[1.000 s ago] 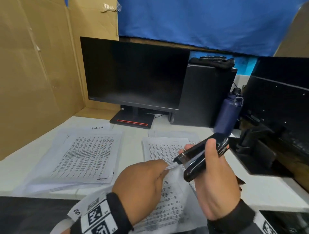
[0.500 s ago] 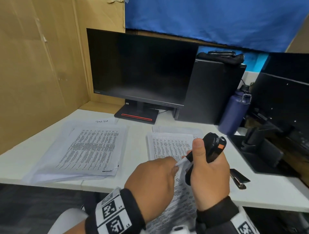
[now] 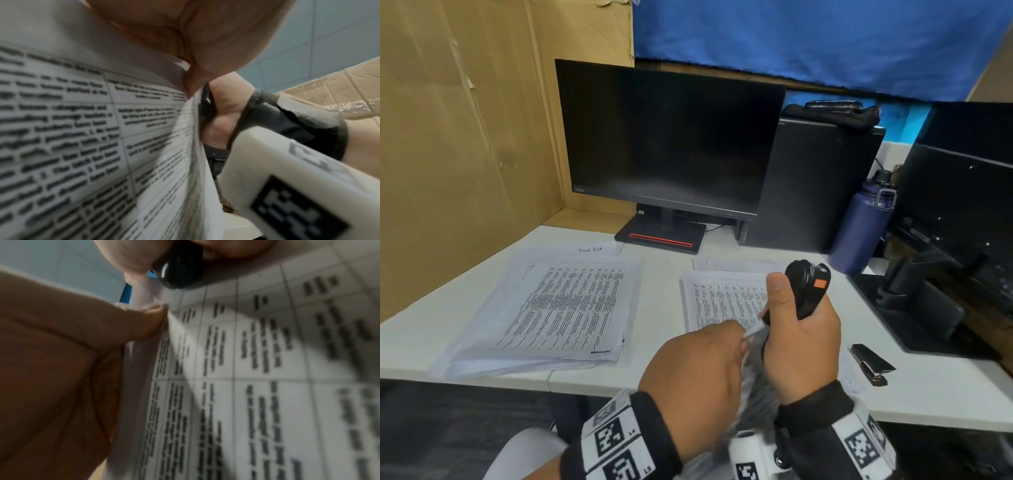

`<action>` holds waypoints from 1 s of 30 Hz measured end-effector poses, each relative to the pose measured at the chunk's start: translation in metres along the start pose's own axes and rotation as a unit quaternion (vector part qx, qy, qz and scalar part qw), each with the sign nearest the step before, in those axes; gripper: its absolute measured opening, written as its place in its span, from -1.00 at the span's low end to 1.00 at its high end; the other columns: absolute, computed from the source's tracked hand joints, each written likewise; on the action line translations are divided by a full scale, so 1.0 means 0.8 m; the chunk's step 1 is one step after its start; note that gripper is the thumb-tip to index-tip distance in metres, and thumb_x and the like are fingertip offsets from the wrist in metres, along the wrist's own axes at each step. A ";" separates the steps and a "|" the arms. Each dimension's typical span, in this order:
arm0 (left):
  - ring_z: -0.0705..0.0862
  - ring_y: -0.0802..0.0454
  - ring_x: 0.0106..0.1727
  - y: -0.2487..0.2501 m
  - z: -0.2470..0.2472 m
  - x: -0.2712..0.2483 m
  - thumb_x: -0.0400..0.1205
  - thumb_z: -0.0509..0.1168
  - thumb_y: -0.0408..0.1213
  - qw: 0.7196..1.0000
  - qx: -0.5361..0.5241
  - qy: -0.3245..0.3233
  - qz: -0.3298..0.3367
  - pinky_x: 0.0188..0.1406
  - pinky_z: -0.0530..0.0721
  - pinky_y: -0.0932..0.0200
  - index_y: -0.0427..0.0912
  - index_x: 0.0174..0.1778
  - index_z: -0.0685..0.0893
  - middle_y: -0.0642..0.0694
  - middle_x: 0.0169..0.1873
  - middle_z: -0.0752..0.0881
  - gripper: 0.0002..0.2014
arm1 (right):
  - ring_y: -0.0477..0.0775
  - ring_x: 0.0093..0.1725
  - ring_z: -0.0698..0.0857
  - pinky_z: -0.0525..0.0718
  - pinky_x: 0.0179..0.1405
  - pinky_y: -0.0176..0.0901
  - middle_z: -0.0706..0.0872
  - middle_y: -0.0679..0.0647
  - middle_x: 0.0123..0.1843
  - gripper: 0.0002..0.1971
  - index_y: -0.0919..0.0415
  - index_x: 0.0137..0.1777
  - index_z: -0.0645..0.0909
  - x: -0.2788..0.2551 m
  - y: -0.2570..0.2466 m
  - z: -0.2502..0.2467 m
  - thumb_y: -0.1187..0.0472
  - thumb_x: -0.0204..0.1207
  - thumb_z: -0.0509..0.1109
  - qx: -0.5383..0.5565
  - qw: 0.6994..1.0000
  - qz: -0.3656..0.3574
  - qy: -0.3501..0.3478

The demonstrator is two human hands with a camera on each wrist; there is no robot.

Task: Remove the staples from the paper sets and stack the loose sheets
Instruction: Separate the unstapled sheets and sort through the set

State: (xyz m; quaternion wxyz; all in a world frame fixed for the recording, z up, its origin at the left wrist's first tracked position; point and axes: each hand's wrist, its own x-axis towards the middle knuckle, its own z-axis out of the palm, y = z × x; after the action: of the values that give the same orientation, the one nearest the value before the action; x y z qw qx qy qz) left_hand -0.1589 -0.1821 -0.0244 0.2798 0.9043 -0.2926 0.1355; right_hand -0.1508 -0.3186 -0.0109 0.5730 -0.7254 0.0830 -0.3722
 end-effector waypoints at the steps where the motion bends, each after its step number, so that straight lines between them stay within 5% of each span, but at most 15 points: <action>1: 0.44 0.10 -0.40 -0.003 -0.002 0.003 0.82 0.00 0.01 1.000 -0.003 0.001 -0.015 -0.36 0.34 0.15 0.11 -0.25 0.27 0.12 -0.44 0.41 -0.70 | -0.11 -0.36 0.68 0.55 -0.34 -0.39 0.72 0.05 -0.35 -0.40 0.09 -0.24 0.58 0.003 -0.005 -0.004 -0.50 0.28 0.24 0.008 1.000 0.001 -0.017; 5: 0.46 0.19 -0.47 -0.018 -0.031 0.023 0.84 0.06 0.00 0.994 -0.055 0.037 -0.090 -0.46 0.32 0.21 0.11 -0.35 0.34 0.08 -0.51 0.49 -0.61 | 0.09 -0.29 0.75 0.62 -0.25 -0.08 0.78 0.13 -0.28 -0.55 0.14 -0.21 0.66 0.048 -0.013 -0.049 -0.30 0.47 0.35 0.079 0.995 0.053 -0.018; 7: 0.54 0.05 -0.41 -0.034 -0.053 0.038 0.83 0.11 -0.03 0.978 -0.120 0.093 -0.143 -0.39 0.48 0.09 -0.01 -0.33 0.47 0.04 -0.48 0.55 -0.62 | 0.17 -0.27 0.71 0.65 -0.22 0.03 0.73 0.24 -0.26 -0.75 0.06 -0.15 0.66 0.084 0.008 -0.090 -0.11 0.58 0.42 0.114 0.985 0.121 -0.046; 10: 0.79 -0.15 -0.10 -0.075 -0.069 0.075 0.78 0.17 -0.06 0.923 -0.242 0.136 -0.266 0.04 0.77 -0.16 -0.20 -0.08 0.71 -0.16 -0.19 0.83 -0.67 | 0.25 -0.20 0.74 0.64 -0.08 0.22 0.78 0.46 -0.06 -0.81 0.09 0.00 0.62 0.129 0.060 -0.155 0.08 0.47 0.50 -0.070 0.970 0.213 -0.097; 13: 0.84 -0.24 0.11 -0.119 -0.055 0.117 0.72 0.27 -0.10 0.843 -0.383 0.140 -0.351 0.27 0.75 -0.26 -0.11 -0.08 0.73 -0.21 0.05 0.88 -0.79 | 0.25 -0.21 0.73 0.64 -0.09 0.13 0.80 0.33 -0.18 -0.91 0.19 -0.15 0.67 0.143 0.092 -0.198 0.18 0.48 0.50 -0.297 0.916 0.236 -0.128; 17: 0.75 -0.38 0.32 -0.162 -0.010 0.172 0.71 0.34 -0.17 0.808 -0.393 0.112 -0.425 0.39 0.71 -0.35 -0.11 -0.04 0.65 -0.38 0.34 0.74 -0.90 | 0.21 -0.17 0.72 0.64 -0.13 -0.03 0.76 0.18 -0.17 -0.75 0.16 -0.13 0.72 0.143 0.120 -0.220 -0.04 0.51 0.47 -0.410 0.855 0.288 -0.135; 19: 0.73 -0.26 0.27 -0.162 0.013 0.193 0.71 0.35 -0.19 0.830 -0.360 0.071 -0.421 0.45 0.67 -0.28 -0.15 0.19 0.68 -0.36 0.45 0.68 -0.81 | 0.24 -0.13 0.72 0.65 -0.06 0.00 0.76 0.19 -0.15 -0.70 0.20 -0.14 0.70 0.145 0.135 -0.221 -0.07 0.52 0.45 -0.429 0.843 0.292 -0.138; 22: 0.60 -0.22 0.53 -0.118 0.028 0.199 0.74 0.34 -0.26 0.886 -0.198 -0.019 -0.420 0.52 0.54 0.04 -0.29 0.62 0.46 -0.29 0.57 0.57 -0.48 | 0.30 -0.01 0.73 0.65 0.08 0.03 0.78 0.29 -0.04 -0.57 0.31 -0.01 0.72 0.145 0.147 -0.219 -0.12 0.54 0.38 -0.446 0.837 0.288 -0.130; 25: 0.59 -0.34 0.54 -0.133 0.053 0.215 0.83 0.18 -0.25 0.839 -0.301 -0.015 -0.453 0.25 0.67 0.11 -0.42 0.55 0.54 -0.38 0.52 0.61 -0.58 | 0.31 0.05 0.73 0.65 0.15 0.04 0.79 0.33 0.07 -0.46 0.29 0.13 0.72 0.144 0.152 -0.216 -0.23 0.58 0.29 -0.456 0.836 0.282 -0.117; 26: 0.64 -0.38 0.48 -0.142 0.064 0.218 0.80 0.21 -0.19 0.846 -0.290 -0.033 -0.447 0.23 0.70 0.10 -0.45 0.50 0.58 -0.39 0.46 0.66 -0.55 | 0.31 0.05 0.72 0.66 0.15 0.05 0.79 0.32 0.07 -0.43 0.28 0.14 0.72 0.142 0.153 -0.214 -0.26 0.59 0.28 -0.459 0.834 0.283 -0.116; 28: 0.76 -0.41 0.30 -0.154 0.071 0.226 0.71 0.26 -0.06 0.843 -0.314 -0.035 -0.434 0.37 0.74 -0.19 -0.45 0.38 0.64 -0.41 0.27 0.77 -0.49 | 0.30 0.03 0.73 0.66 0.14 0.06 0.79 0.28 0.03 -0.44 0.28 0.14 0.70 0.141 0.156 -0.213 -0.25 0.58 0.28 -0.466 0.832 0.277 -0.117; 30: 0.81 -0.34 0.15 -0.151 0.056 0.223 0.77 0.27 -0.08 0.827 -0.352 -0.032 -0.437 0.31 0.77 -0.23 -0.41 0.27 0.65 -0.36 0.12 0.81 -0.60 | 0.29 0.01 0.72 0.66 0.15 0.08 0.77 0.24 -0.02 -0.48 0.25 0.12 0.69 0.142 0.157 -0.211 -0.24 0.57 0.28 -0.471 0.830 0.275 -0.118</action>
State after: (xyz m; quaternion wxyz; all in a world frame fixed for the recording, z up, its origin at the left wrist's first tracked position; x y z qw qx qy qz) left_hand 0.0592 -0.2081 -0.0387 0.5994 0.7819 0.0965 -0.1419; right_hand -0.1392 -0.5524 -0.0617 0.2459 -0.8929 0.3762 -0.0271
